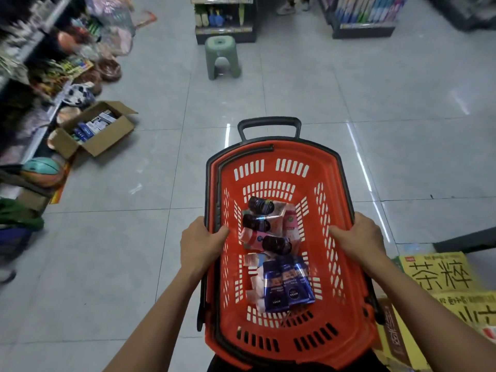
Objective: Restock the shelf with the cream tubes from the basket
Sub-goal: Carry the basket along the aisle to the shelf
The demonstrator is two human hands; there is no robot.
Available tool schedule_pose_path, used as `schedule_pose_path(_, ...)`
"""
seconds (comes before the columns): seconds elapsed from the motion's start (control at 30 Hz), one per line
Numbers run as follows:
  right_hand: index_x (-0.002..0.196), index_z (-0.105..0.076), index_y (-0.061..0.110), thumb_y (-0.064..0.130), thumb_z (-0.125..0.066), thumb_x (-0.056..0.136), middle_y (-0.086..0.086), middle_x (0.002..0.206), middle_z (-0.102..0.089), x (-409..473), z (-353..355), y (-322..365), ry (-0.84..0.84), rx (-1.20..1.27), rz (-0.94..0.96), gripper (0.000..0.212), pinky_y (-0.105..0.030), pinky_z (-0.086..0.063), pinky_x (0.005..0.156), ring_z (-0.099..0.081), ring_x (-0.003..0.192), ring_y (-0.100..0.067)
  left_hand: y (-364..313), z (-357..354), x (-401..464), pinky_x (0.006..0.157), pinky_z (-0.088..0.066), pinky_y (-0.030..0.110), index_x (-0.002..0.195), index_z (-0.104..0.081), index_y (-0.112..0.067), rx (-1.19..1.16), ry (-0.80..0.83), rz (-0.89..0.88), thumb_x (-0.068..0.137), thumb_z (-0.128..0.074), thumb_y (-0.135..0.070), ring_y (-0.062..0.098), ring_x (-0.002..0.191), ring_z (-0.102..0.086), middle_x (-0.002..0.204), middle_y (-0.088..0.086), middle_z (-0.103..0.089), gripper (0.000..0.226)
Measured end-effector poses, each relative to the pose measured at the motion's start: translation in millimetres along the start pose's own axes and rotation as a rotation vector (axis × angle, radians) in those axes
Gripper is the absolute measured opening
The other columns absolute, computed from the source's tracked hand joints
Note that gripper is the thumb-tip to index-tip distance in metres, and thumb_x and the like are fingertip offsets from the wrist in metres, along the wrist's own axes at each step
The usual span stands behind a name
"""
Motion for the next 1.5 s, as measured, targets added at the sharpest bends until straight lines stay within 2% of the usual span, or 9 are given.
schedule_pose_path(0.1, 0.118, -0.058, 0.013, 0.049, -0.073, 0.087, -0.007, 0.105, -0.07, 38.1, 3.1, 5.7, 0.028, -0.007, -0.01, 0.05, -0.04, -0.059, 0.078, -0.069, 0.084, -0.025, -20.6, -14.6, 30.2, 0.074, -0.064, 0.034, 0.106, -0.066, -0.025, 0.03, -0.025, 0.03, 0.079, -0.073, -0.074, 0.011, 0.072, -0.076, 0.088, -0.011, -0.076, 0.057)
schedule_pose_path(0.2, 0.121, -0.057, 0.013, 0.051, -0.072, 0.087, -0.008, 0.108, -0.071, 86.7, 9.8, 10.9, 0.048, 0.0, -0.01, 0.054, -0.045, -0.06, 0.081, -0.071, 0.086, -0.027, -56.9, -33.3, 62.6, 0.071, -0.061, 0.029, 0.105, -0.066, -0.025, 0.03, -0.052, 0.033, 0.082, -0.074, -0.069, 0.009, 0.07, -0.076, 0.087, -0.011, -0.076, 0.05)
schedule_pose_path(0.37, 0.125, -0.055, 0.012, 0.055, -0.072, 0.086, -0.01, 0.11, -0.071, 173.1, 40.6, 18.9, 0.068, 0.006, -0.002, 0.061, -0.047, -0.061, 0.081, -0.072, 0.085, -0.028, -121.3, -65.6, 113.6, 0.073, -0.065, 0.034, 0.107, -0.067, -0.026, 0.021, -0.072, 0.038, 0.081, -0.073, -0.074, 0.009, 0.069, -0.077, 0.086, -0.012, -0.077, 0.055)
schedule_pose_path(0.53, 0.124, -0.055, 0.012, 0.055, -0.072, 0.086, -0.009, 0.108, -0.07, 243.5, 64.9, 25.5, 0.067, 0.0, 0.027, 0.06, -0.043, -0.061, 0.078, -0.071, 0.083, -0.026, -172.6, -93.4, 159.8, 0.07, -0.063, 0.029, 0.106, -0.066, -0.022, 0.035, -0.078, 0.04, 0.084, -0.073, -0.069, 0.01, 0.068, -0.076, 0.084, -0.011, -0.076, 0.053)
schedule_pose_path(0.77, 0.126, -0.054, 0.013, 0.055, -0.07, 0.088, -0.008, 0.108, -0.07, 319.2, 83.1, 39.7, 0.073, 0.018, 0.004, 0.059, -0.04, -0.059, 0.074, -0.07, 0.08, -0.024, -226.0, -119.3, 228.0, 0.065, -0.058, 0.022, 0.108, -0.066, -0.024, 0.075, -0.054, 0.016, 0.086, -0.07, -0.069, 0.006, 0.065, -0.075, 0.083, -0.015, -0.075, 0.05)
schedule_pose_path(0.93, 0.126, -0.054, 0.013, 0.054, -0.07, 0.088, -0.008, 0.109, -0.07, 377.3, 85.5, 66.1, 0.06, 0.016, -0.009, 0.058, -0.039, -0.058, 0.074, -0.068, 0.079, -0.023, -248.7, -132.0, 294.3, 0.067, -0.062, 0.026, 0.108, -0.067, -0.024, 0.07, -0.023, 0.002, 0.085, -0.069, -0.071, 0.005, 0.066, -0.076, 0.083, -0.014, -0.076, 0.052)
schedule_pose_path(1.07, 0.125, -0.055, 0.013, 0.053, -0.071, 0.088, -0.008, 0.109, -0.07, 427.6, 82.6, 101.8, 0.049, 0.025, -0.017, 0.057, -0.04, -0.058, 0.076, -0.069, 0.081, -0.023, -264.8, -137.1, 361.0, 0.073, -0.065, 0.034, 0.108, -0.067, -0.027, 0.065, -0.013, -0.003, 0.084, -0.069, -0.072, 0.009, 0.068, -0.076, 0.085, -0.012, -0.077, 0.051)
schedule_pose_path(1.3, 0.119, -0.056, 0.015, 0.053, -0.071, 0.086, -0.006, 0.104, -0.071, 522.7, 71.5, 200.6, 0.008, 0.003, -0.05, 0.052, -0.039, -0.059, 0.075, -0.07, 0.079, -0.023, -309.8, -110.1, 501.6, 0.067, -0.058, 0.025, 0.108, -0.062, -0.029, 0.07, 0.042, -0.033, 0.088, -0.069, -0.066, 0.01, 0.07, -0.075, 0.088, -0.011, -0.074, 0.043)
schedule_pose_path(1.5, 0.113, -0.058, 0.016, 0.054, -0.069, 0.087, -0.005, 0.099, -0.07, 596.6, 64.3, 289.9, -0.03, -0.064, -0.022, 0.048, -0.034, -0.053, 0.069, -0.066, 0.076, -0.023, -329.4, -79.8, 605.2, 0.075, -0.066, 0.038, 0.112, -0.066, -0.027, 0.021, 0.036, -0.034, 0.083, -0.069, -0.073, 0.013, 0.073, -0.077, 0.092, -0.009, -0.077, 0.054)
Point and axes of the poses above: each hand's wrist, its own x-axis towards the middle knuckle, its own z-axis out of the back of the hand, y = z × x, the point moved 2 cm from there along x, towards the middle knuckle
